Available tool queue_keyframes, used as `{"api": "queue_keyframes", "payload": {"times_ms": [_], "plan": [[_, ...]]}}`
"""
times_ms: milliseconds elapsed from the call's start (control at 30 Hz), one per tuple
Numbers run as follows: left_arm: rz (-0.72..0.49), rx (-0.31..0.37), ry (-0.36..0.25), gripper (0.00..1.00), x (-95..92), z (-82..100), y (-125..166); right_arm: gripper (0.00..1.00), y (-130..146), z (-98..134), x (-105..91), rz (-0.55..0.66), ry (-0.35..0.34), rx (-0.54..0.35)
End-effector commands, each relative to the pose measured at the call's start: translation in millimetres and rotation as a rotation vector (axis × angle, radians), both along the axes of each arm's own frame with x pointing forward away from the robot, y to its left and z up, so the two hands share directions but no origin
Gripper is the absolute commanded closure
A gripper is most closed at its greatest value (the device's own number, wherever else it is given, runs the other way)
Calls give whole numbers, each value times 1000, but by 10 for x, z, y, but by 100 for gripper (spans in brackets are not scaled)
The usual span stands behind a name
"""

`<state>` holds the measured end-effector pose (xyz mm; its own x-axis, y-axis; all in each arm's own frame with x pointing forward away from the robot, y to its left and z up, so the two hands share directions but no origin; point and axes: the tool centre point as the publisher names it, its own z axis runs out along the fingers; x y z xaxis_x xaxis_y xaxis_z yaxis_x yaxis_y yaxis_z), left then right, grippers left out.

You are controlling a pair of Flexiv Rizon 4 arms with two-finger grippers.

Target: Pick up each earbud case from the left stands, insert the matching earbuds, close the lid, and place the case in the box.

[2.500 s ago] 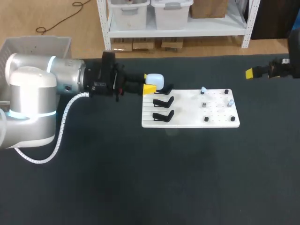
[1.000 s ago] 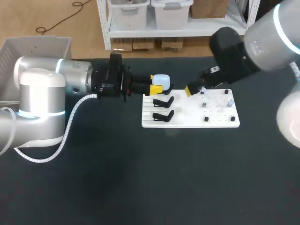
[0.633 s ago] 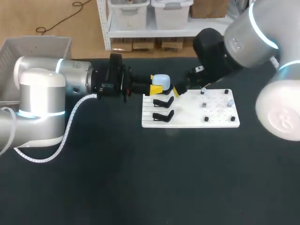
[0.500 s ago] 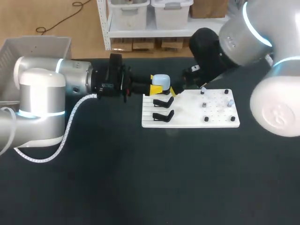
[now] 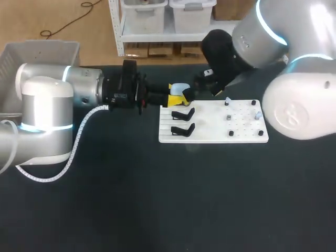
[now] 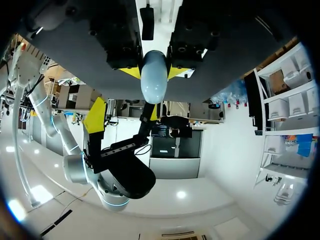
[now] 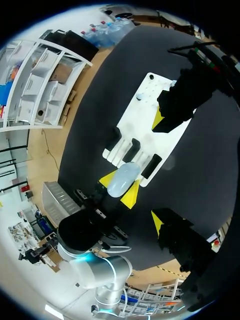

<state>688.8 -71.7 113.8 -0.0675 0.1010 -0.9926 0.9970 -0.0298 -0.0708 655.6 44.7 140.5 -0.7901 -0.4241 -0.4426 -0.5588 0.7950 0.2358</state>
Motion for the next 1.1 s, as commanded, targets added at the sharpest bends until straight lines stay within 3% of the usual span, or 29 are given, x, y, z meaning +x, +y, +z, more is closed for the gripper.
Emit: {"api": "queue_keyframes", "payload": {"times_ms": [33, 1100], "plan": [[5, -1, -3, 100, -16, -2, 3, 0, 69, -24, 91, 4, 11, -5], [5, -1, -3, 100, -16, -2, 3, 0, 47, -143, 296, -41, 7, -10]]}}
